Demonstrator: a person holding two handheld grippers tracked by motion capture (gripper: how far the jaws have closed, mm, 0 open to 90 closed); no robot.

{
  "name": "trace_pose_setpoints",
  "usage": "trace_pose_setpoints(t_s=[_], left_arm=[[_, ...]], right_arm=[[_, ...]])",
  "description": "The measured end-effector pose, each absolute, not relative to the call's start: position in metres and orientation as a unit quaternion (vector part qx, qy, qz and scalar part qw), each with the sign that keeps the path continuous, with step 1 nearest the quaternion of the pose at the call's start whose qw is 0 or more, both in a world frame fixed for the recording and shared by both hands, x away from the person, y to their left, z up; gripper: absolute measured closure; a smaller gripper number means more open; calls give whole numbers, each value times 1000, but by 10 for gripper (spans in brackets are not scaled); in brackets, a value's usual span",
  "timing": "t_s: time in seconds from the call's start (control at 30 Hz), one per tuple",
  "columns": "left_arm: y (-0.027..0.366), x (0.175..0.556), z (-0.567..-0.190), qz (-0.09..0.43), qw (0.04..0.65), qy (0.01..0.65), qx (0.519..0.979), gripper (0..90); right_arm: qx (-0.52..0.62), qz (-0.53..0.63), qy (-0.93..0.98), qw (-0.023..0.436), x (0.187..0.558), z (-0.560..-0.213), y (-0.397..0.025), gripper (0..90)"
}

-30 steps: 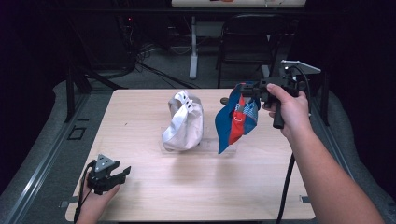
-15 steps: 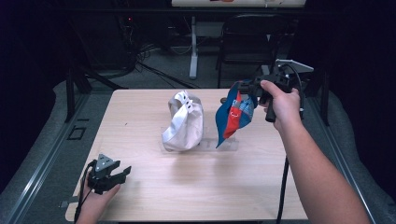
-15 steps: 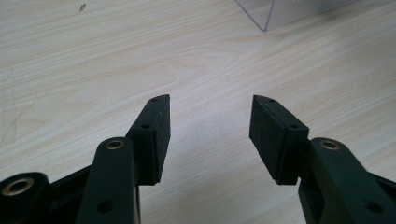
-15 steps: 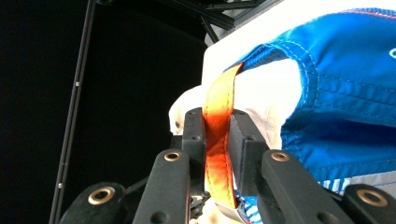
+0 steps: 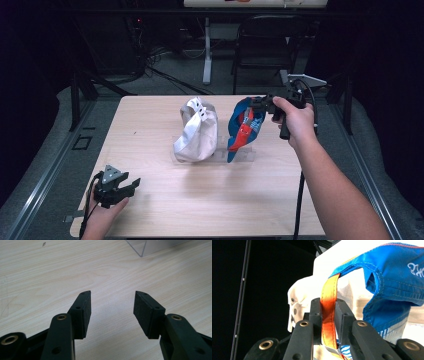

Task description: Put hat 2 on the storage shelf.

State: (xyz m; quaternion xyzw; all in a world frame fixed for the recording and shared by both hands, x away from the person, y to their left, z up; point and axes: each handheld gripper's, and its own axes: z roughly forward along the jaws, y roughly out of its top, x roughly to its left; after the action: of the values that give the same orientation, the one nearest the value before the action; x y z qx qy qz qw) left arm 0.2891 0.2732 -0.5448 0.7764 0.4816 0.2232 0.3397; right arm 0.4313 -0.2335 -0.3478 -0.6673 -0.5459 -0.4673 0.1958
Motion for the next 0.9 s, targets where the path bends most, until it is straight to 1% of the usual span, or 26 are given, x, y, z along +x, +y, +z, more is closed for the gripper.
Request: trace_pose_setpoints(t_s=[0.27, 0.9], left_arm=[[272, 289, -545, 223, 340, 481, 777, 488], [272, 289, -545, 224, 340, 481, 777, 488]], right_arm=[[-667, -461, -552, 195, 429, -356, -237, 777], [-667, -455, -559, 188, 425, -357, -236, 772]])
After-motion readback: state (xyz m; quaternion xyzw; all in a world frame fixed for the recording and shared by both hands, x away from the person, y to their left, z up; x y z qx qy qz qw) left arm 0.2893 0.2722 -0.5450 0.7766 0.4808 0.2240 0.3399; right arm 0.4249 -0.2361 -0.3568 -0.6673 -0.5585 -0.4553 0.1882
